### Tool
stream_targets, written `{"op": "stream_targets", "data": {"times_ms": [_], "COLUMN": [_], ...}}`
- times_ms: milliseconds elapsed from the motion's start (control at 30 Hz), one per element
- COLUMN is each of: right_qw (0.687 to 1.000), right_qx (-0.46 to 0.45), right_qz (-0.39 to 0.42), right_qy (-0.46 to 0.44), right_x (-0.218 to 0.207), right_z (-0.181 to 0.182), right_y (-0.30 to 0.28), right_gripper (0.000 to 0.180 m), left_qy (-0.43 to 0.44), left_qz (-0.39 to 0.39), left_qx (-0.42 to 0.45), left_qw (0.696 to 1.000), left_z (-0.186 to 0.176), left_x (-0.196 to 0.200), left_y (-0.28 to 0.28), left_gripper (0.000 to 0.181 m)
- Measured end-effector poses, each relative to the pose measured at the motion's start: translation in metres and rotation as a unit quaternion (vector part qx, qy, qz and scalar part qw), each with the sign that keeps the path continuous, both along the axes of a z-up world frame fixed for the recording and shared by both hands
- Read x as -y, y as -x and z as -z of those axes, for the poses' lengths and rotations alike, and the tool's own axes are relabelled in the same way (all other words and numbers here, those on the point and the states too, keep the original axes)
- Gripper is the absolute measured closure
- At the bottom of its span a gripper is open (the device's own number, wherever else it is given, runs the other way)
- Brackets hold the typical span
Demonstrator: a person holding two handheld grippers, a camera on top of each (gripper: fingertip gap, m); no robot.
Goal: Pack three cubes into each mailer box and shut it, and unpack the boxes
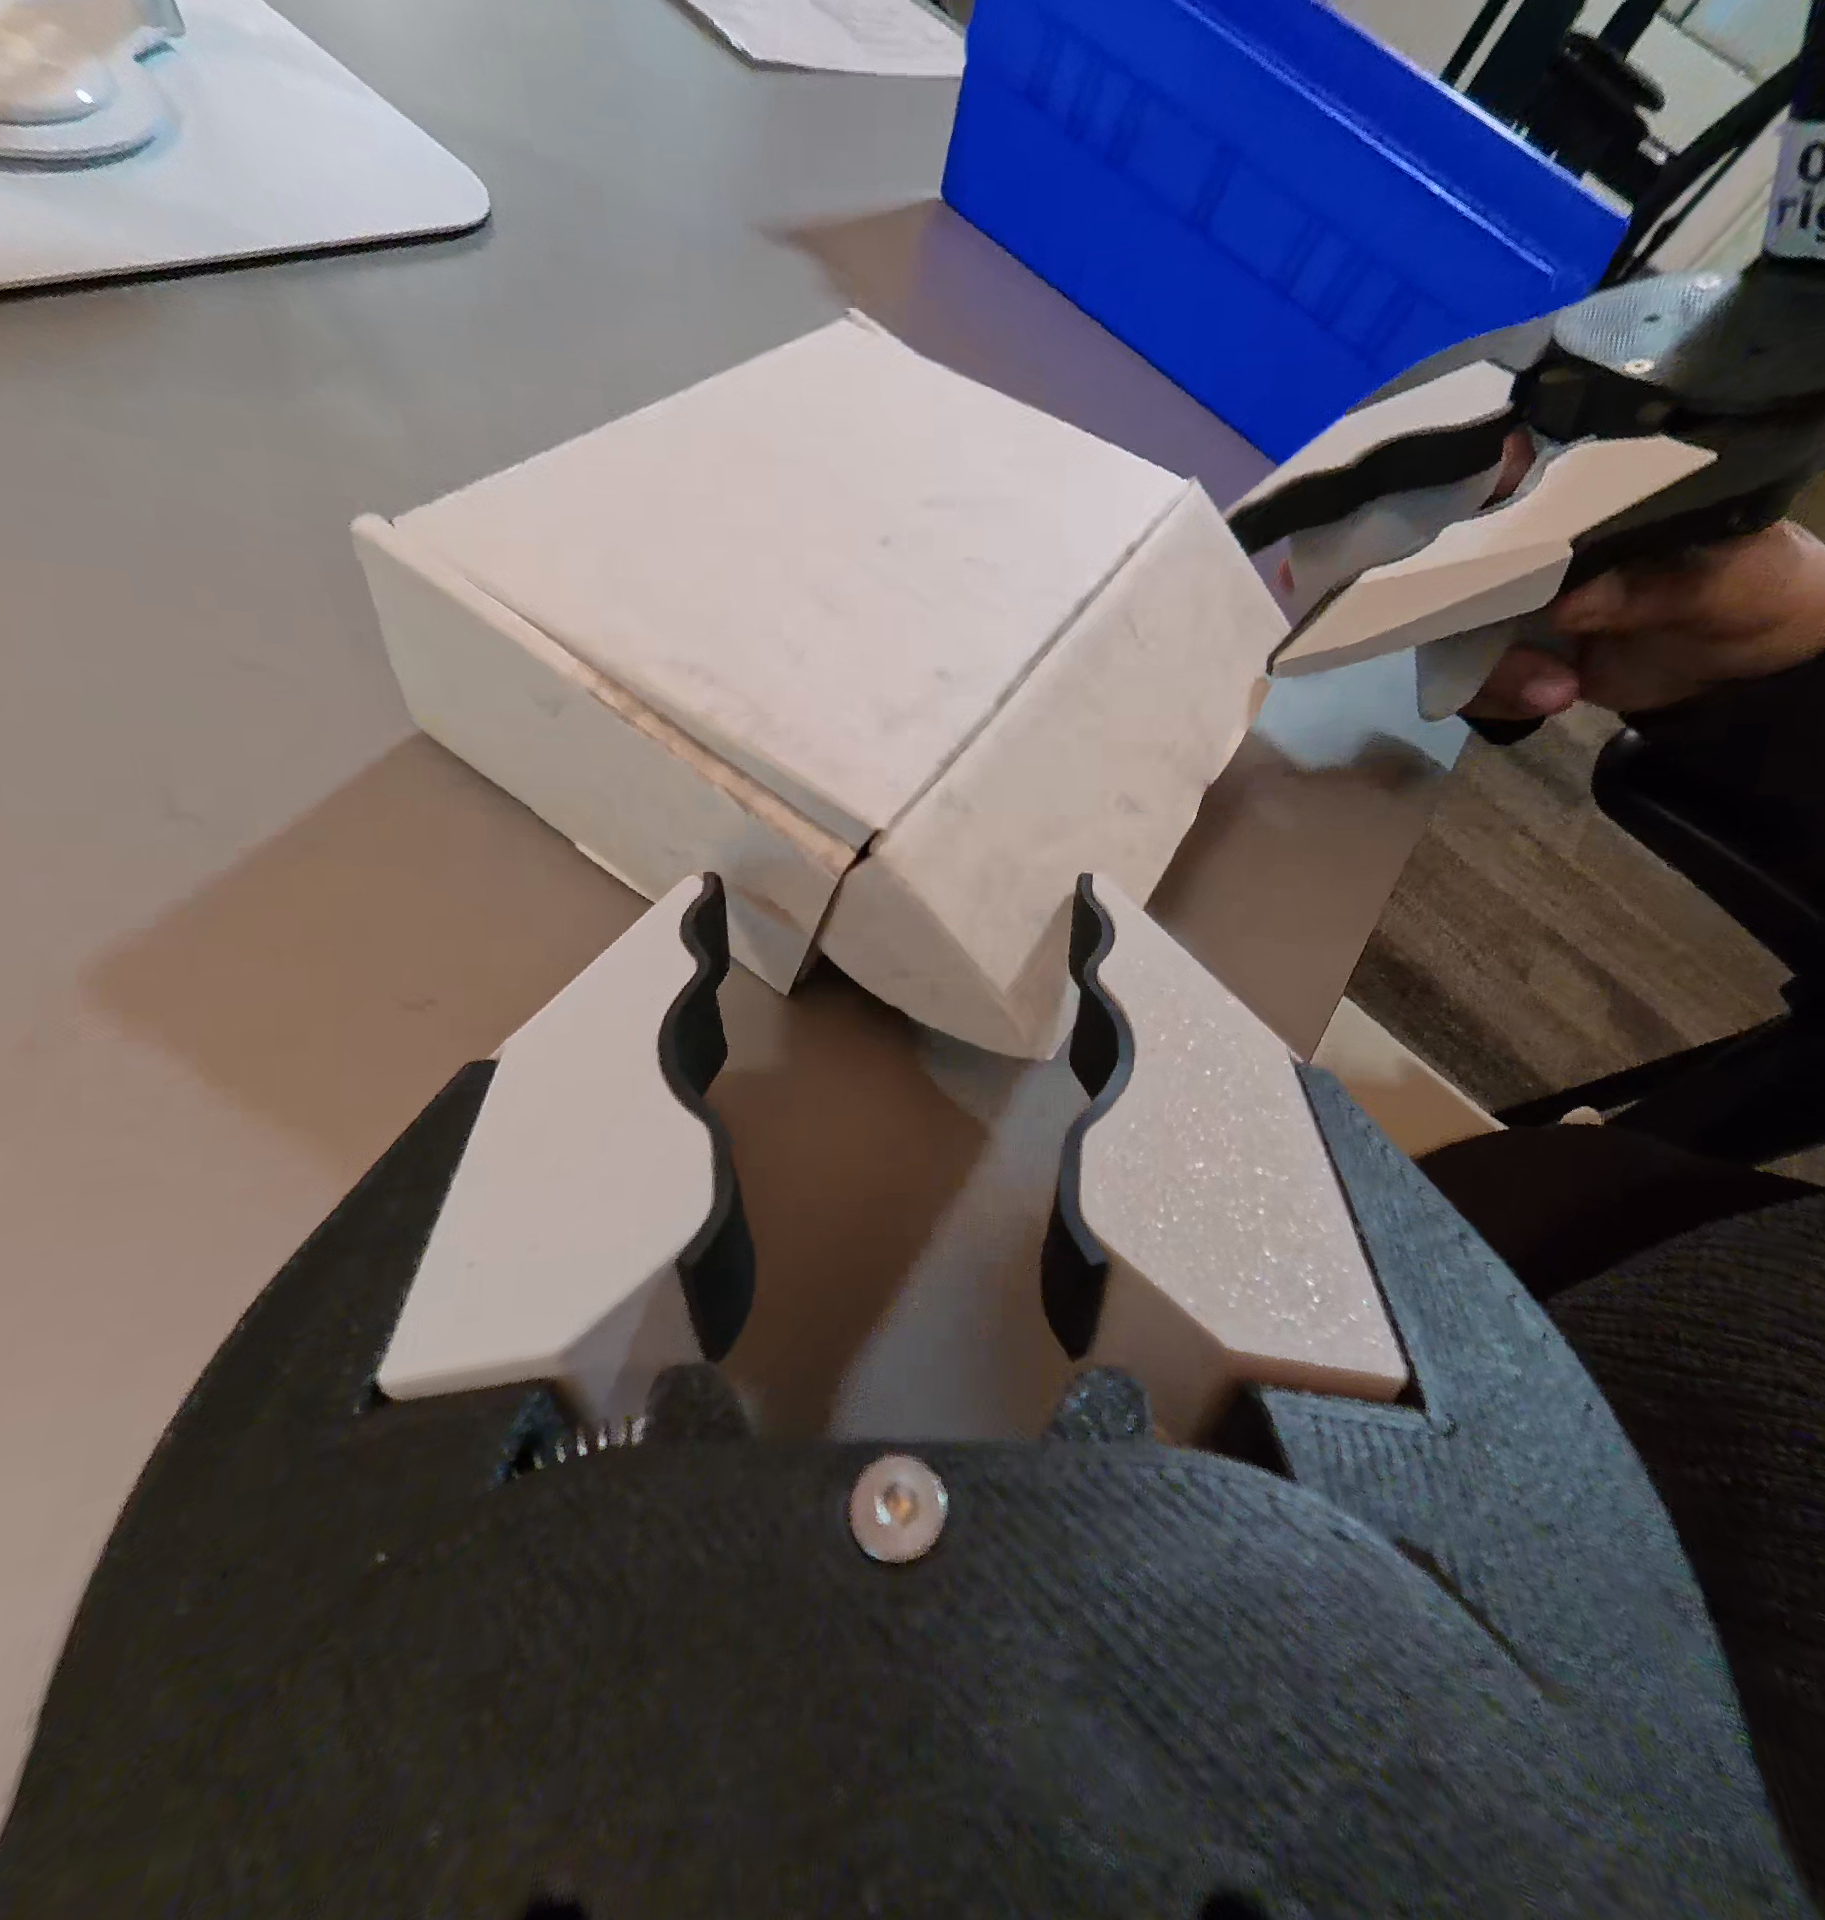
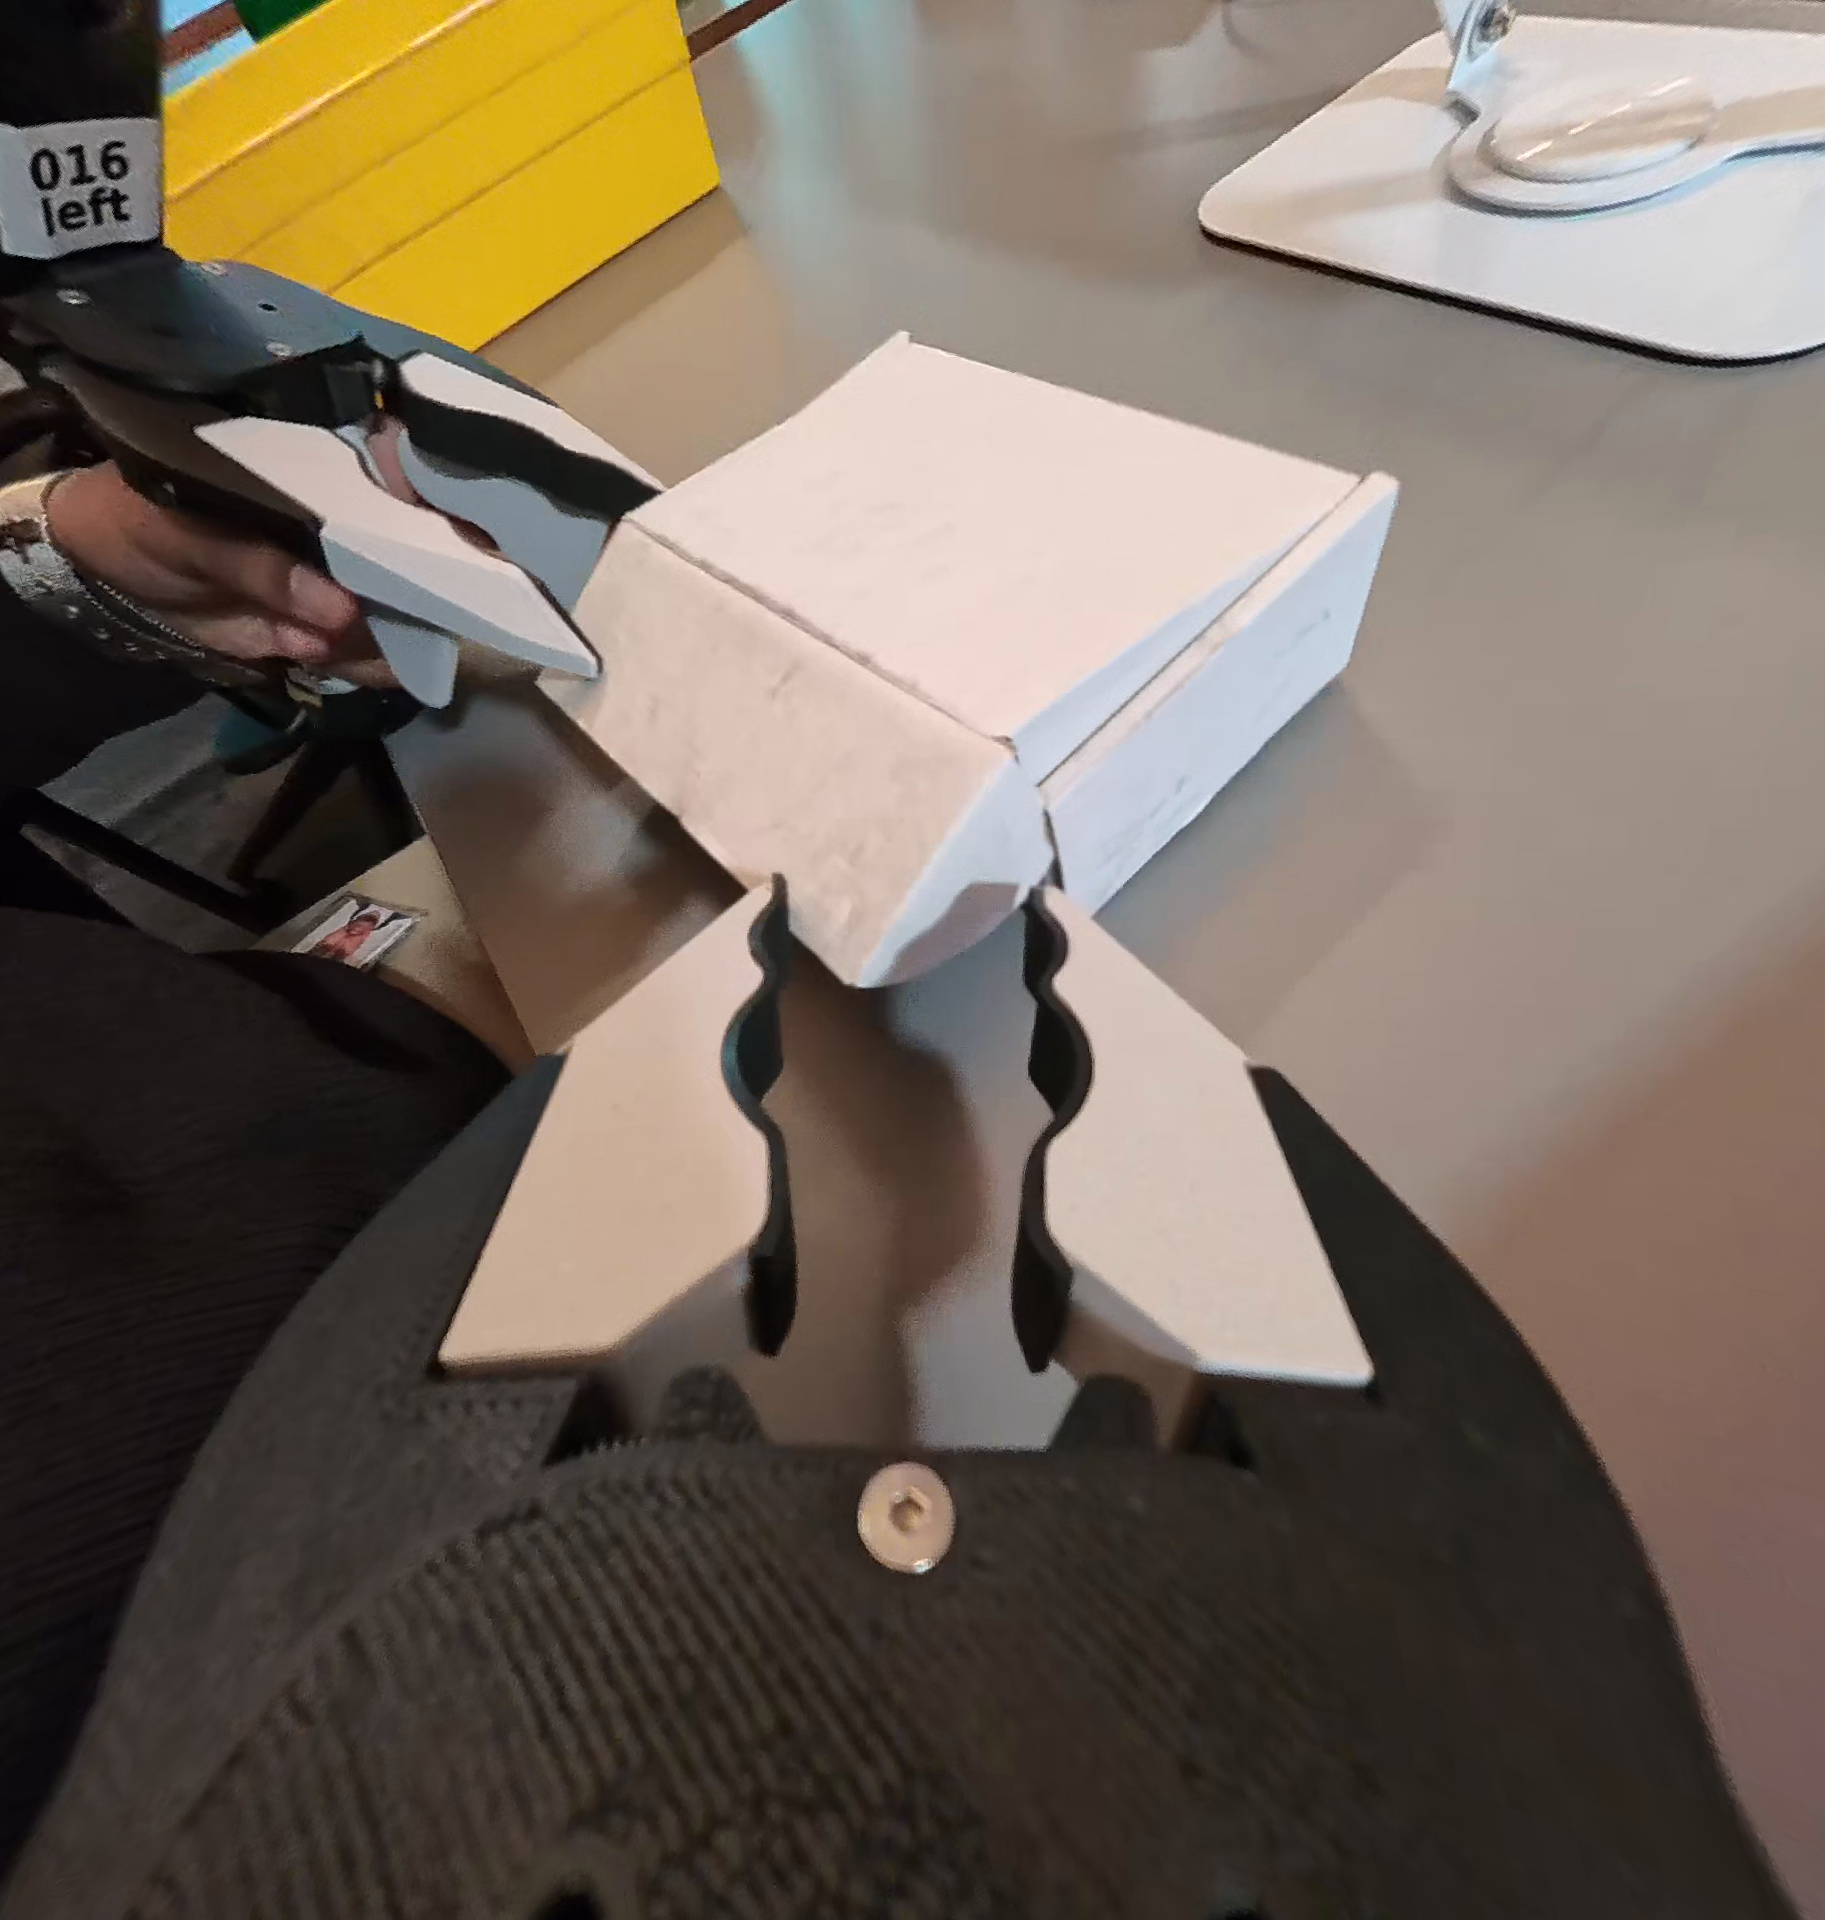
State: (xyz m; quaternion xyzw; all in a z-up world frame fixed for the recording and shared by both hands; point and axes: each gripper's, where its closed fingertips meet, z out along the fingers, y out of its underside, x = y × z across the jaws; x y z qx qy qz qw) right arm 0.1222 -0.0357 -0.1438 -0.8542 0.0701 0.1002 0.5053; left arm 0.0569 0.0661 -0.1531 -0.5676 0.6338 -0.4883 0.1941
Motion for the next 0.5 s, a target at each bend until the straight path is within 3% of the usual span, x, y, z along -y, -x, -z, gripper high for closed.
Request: {"op": "stream_targets", "data": {"times_ms": [133, 233, 500], "right_qw": [1.0, 0.999, 1.0], "right_qx": [0.021, 0.039, 0.005], "right_qz": [-0.002, -0.007, 0.002], "right_qy": [-0.002, 0.024, 0.018], "right_x": [-0.006, -0.005, -0.006], "right_z": [-0.001, 0.011, 0.011], "right_y": [0.007, 0.007, 0.003], "right_gripper": [0.132, 0.141, 0.147], "left_qy": [0.015, 0.012, -0.003], "left_qz": [0.003, -0.004, -0.013], "left_qx": [-0.005, -0.009, -0.012], "left_qw": [1.0, 1.0, 1.0], "left_z": [0.0, 0.002, 0.004], "left_x": [0.001, 0.0, -0.001], "left_y": [0.0, 0.0, -0.002], "left_gripper": [0.118, 0.121, 0.123]}}
